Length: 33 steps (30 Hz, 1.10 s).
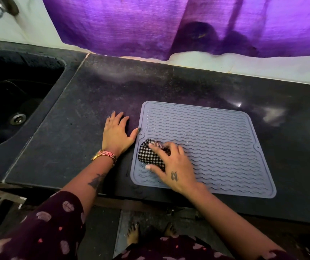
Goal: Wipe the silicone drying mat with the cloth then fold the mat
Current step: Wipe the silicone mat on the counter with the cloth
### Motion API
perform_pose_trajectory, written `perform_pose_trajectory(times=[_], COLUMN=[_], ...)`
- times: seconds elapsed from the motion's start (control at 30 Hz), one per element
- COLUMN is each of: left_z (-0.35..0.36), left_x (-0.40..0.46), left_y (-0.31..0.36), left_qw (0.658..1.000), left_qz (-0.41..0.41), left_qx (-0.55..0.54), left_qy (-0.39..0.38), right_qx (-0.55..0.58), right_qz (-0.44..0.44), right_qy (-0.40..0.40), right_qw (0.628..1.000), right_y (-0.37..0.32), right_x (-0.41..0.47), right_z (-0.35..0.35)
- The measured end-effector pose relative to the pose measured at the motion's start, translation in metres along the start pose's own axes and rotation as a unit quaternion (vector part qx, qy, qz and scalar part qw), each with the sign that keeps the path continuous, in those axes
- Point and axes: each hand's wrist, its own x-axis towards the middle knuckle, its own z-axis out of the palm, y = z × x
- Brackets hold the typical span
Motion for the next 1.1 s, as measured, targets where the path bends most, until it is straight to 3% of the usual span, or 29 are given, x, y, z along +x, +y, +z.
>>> perform_pose_trajectory(times=[0.07, 0.13, 0.23, 0.3, 0.43, 0.63, 1.1], left_z=[-0.001, -0.001, -0.002, -0.002, -0.002, -0.004, -0.003], left_x=[0.000, 0.000, 0.001, 0.001, 0.001, 0.002, 0.002], left_y=[0.001, 0.001, 0.000, -0.001, 0.000, 0.000, 0.001], left_qw=[1.000, 1.000, 1.000, 1.000, 1.000, 1.000, 1.000], left_qz=[-0.001, -0.001, 0.002, 0.004, 0.004, 0.025, 0.012], left_qx=[-0.002, -0.005, -0.004, -0.007, -0.011, -0.012, -0.016], left_qy=[-0.003, -0.002, -0.010, -0.025, -0.012, -0.013, -0.008], right_qx=[-0.021, 0.062, 0.148, 0.115, -0.028, 0.045, 0.046], right_qz=[-0.025, -0.010, 0.007, -0.005, -0.037, -0.075, -0.130], right_qy=[-0.029, -0.045, 0.005, 0.022, -0.040, -0.034, -0.047], right_qw=[0.999, 0.997, 0.989, 0.993, 0.998, 0.996, 0.989], right_y=[0.003, 0.008, 0.008, 0.002, -0.006, -0.007, -0.025], right_x=[0.002, 0.016, 0.039, 0.047, 0.041, 0.041, -0.008], right_z=[-0.002, -0.012, -0.021, -0.016, 0.012, -0.004, -0.002])
